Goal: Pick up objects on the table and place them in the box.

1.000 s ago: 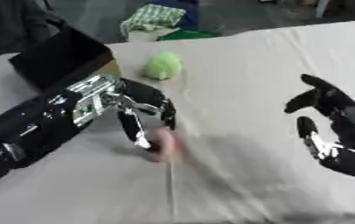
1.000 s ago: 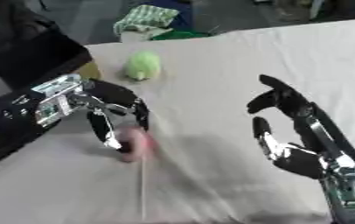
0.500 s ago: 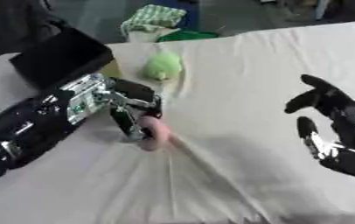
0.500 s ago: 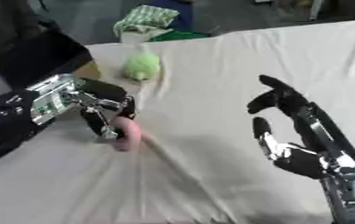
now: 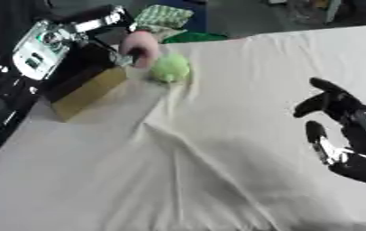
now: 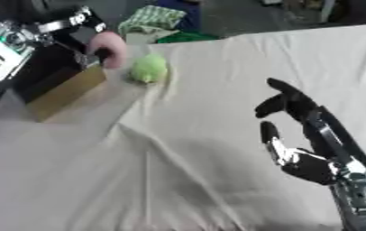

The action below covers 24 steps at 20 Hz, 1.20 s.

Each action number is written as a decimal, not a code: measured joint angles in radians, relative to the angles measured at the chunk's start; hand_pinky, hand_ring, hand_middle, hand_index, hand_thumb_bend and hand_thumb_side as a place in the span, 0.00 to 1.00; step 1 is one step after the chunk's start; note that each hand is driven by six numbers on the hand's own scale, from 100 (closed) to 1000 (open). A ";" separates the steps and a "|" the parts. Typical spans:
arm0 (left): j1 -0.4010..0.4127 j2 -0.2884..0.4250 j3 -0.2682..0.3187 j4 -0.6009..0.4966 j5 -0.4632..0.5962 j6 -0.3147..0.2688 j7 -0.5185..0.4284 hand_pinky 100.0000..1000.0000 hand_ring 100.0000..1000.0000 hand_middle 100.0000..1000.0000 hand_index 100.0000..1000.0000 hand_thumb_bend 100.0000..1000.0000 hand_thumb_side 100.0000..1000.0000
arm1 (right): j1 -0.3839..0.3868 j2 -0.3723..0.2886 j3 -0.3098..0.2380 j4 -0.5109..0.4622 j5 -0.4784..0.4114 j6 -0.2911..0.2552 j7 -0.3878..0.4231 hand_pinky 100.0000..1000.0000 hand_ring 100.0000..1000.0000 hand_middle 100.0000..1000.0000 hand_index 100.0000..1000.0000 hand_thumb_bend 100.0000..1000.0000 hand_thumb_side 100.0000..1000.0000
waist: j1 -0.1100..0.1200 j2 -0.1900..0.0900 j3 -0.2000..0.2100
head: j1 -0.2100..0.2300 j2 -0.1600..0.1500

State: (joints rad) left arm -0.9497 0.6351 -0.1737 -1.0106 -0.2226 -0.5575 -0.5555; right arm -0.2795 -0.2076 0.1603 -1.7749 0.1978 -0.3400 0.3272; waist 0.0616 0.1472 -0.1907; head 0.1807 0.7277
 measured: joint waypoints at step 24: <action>-0.060 -0.079 0.447 0.408 -0.936 0.262 0.511 0.64 0.49 0.40 0.59 0.00 0.15 | 0.007 0.009 -0.006 0.003 0.003 0.003 -0.006 0.80 0.62 0.59 1.00 0.00 0.41 | -0.001 0.011 -0.006 | 0.001 -0.015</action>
State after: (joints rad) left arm -1.0094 0.5558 0.2734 -0.6026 -1.1586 -0.2958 -0.0442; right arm -0.2723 -0.1990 0.1540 -1.7723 0.2009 -0.3370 0.3216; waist 0.0604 0.1577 -0.1971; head 0.1812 0.7122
